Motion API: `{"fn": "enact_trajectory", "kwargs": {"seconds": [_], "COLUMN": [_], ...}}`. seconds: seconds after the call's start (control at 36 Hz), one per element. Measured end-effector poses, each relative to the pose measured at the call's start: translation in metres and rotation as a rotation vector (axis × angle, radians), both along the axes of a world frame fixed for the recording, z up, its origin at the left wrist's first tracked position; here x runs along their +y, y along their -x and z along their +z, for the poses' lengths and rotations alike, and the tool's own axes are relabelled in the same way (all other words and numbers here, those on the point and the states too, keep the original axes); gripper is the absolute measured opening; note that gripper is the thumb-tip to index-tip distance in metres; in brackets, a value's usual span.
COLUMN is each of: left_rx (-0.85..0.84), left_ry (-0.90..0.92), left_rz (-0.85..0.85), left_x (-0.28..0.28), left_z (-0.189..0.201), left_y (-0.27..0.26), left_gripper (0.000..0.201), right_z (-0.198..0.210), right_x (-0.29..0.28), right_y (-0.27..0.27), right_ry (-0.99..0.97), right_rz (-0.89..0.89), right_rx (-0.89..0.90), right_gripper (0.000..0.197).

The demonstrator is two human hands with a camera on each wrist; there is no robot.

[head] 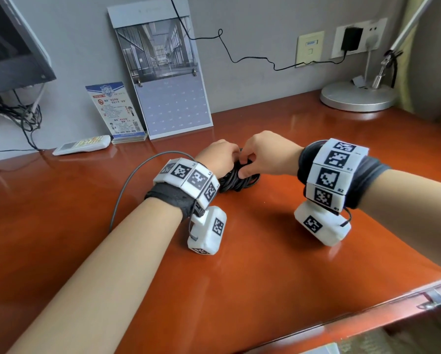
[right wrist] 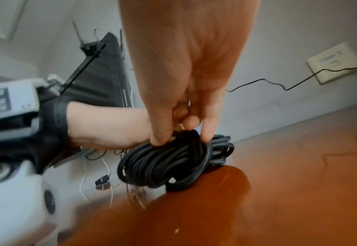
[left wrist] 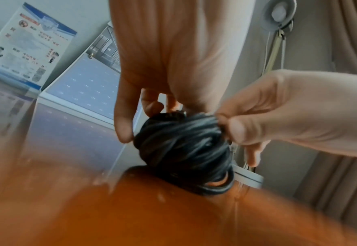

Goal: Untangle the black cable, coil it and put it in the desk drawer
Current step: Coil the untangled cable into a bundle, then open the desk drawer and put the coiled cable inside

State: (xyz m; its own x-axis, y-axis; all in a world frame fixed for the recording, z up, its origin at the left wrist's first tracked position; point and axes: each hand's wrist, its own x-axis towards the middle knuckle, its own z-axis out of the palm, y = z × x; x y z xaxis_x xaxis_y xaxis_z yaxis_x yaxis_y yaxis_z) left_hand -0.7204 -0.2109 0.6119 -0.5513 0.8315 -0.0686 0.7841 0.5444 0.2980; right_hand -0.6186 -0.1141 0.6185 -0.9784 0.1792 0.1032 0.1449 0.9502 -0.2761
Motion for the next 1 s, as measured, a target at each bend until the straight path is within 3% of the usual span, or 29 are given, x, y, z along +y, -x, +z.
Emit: {"fn": "enact_trajectory", "kwargs": {"seconds": [0.11,0.22,0.36,0.53,0.64,0.72,0.89,1.0], "left_rx": [0.063,0.097,0.098,0.038,-0.091,-0.128,-0.009,0.011], "left_ry": [0.103,0.154,0.124,0.018,-0.073,-0.103,-0.139,-0.002], "left_rz": [-0.007,-0.025,-0.043,-0.009,0.035,0.067,0.128,0.253], "left_x": [-0.002,0.001,0.000,-0.004,-0.013,-0.018,-0.027,-0.026], "left_z": [0.003,0.008,0.004,0.008,0.012,0.018,0.020,0.016], "left_y": [-0.002,-0.008,-0.005,-0.011,-0.012,-0.011,-0.018,-0.038], "left_gripper": [0.030,0.031,0.030,0.031,0.029,0.035,0.031,0.077], "right_z": [-0.002,0.000,0.004,0.017,0.013,0.012,0.016,0.016], "right_x": [0.009,0.018,0.022,0.016,0.019,0.022,0.030,0.037], "right_y": [-0.007,-0.022,-0.035,-0.044,-0.054,-0.061,-0.079,-0.096], "right_ry": [0.057,0.035,-0.035,-0.259,-0.080,0.058,0.178,0.188], "right_rz": [0.121,0.183,0.168,0.146,0.095,0.072,-0.062,-0.215], "right_rx": [0.015,-0.094,-0.203,-0.347,-0.261,-0.132,0.033,0.056], "right_gripper": [0.012,0.005,0.025,0.060,0.071,0.068,0.056,0.038]}}
